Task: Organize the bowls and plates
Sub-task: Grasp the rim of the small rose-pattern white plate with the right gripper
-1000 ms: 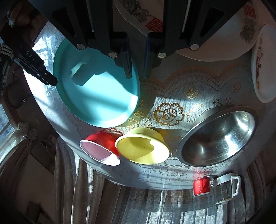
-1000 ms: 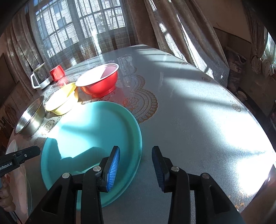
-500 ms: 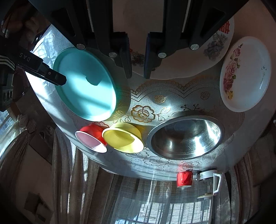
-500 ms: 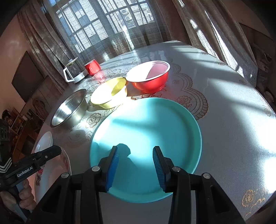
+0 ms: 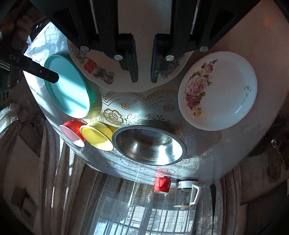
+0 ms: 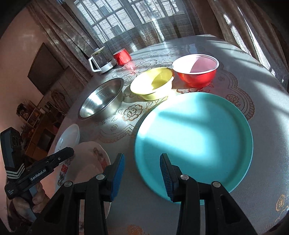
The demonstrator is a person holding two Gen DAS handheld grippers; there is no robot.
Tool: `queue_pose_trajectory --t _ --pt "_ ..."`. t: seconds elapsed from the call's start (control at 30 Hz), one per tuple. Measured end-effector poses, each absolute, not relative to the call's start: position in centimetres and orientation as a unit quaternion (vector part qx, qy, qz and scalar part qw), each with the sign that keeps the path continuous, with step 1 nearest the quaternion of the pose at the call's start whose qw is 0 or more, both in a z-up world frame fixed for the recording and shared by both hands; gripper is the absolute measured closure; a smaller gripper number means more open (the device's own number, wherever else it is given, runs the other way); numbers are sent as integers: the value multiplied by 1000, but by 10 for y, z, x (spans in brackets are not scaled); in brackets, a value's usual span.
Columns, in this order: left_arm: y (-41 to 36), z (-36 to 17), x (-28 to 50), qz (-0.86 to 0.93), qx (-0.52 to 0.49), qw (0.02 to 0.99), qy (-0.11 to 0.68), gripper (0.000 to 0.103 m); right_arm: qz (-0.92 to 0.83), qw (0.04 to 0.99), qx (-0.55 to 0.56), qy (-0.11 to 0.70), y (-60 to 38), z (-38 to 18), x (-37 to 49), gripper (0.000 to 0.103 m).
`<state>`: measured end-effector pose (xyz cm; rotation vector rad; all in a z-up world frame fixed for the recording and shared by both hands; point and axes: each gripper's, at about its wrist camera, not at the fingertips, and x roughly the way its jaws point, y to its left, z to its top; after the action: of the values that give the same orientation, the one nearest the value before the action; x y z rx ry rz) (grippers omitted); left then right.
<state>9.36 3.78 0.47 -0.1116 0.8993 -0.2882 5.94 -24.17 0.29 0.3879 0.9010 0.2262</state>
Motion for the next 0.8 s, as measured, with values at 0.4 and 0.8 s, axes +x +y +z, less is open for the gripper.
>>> queue_pose_trajectory --t 0.4,0.8 --pt "119 1 91 -51 -118 891 436 88 200 857 161 446 -179 17 79 62" --pt "197 -8 82 -4 -196 888 416 88 250 828 183 468 -134 19 118 62"
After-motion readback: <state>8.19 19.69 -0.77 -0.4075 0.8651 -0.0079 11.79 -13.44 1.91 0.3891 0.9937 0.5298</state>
